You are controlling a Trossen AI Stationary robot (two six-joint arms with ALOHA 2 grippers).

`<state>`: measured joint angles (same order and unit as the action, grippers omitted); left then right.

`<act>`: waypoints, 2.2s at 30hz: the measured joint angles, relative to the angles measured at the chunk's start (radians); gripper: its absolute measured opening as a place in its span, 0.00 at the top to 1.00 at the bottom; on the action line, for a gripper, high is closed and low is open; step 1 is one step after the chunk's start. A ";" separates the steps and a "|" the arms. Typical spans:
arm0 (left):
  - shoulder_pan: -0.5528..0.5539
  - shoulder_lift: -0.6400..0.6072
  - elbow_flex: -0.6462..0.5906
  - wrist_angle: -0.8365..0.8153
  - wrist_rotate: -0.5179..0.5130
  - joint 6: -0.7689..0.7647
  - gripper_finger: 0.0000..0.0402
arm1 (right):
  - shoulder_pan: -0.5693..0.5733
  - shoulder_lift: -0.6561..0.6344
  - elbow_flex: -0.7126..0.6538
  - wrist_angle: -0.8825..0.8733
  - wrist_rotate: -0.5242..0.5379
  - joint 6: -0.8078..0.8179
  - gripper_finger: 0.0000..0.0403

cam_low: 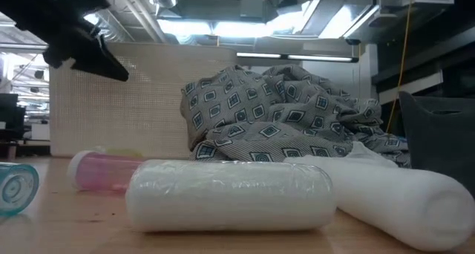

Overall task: Pick & Place Medicine items
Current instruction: Adjust the white bin, then put the top white rolled gauze into the black bin

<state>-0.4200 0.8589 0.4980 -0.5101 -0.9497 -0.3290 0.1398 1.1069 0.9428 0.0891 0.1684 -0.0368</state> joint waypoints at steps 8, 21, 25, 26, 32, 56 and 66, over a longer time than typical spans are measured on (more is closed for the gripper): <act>0.083 0.000 0.000 -0.017 -0.001 0.069 0.68 | 0.000 0.000 0.000 -0.001 0.000 0.000 0.89; 0.171 0.000 0.000 0.130 0.181 0.111 0.68 | 0.030 0.009 -0.001 -0.019 -0.021 0.012 0.89; 0.144 0.000 0.000 0.246 0.317 0.116 0.68 | 0.049 0.009 -0.001 -0.018 -0.066 0.032 0.89; 0.138 0.000 0.000 0.270 0.347 0.116 0.68 | 0.055 0.009 -0.001 -0.020 -0.074 0.034 0.89; 0.084 0.000 0.000 0.434 0.485 0.096 0.68 | 0.097 0.025 -0.001 -0.026 -0.139 0.054 0.89; -0.388 0.564 0.000 1.152 0.230 -0.102 0.68 | 0.261 0.380 -0.001 -0.045 -0.131 0.505 0.87; -0.420 0.707 0.000 1.272 0.118 -0.107 0.68 | 0.339 0.529 0.103 -0.148 -0.059 0.683 0.80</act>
<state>-0.8398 1.5659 0.4984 0.7624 -0.8317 -0.4363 0.4784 1.6363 1.0457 -0.0593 0.1099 0.6457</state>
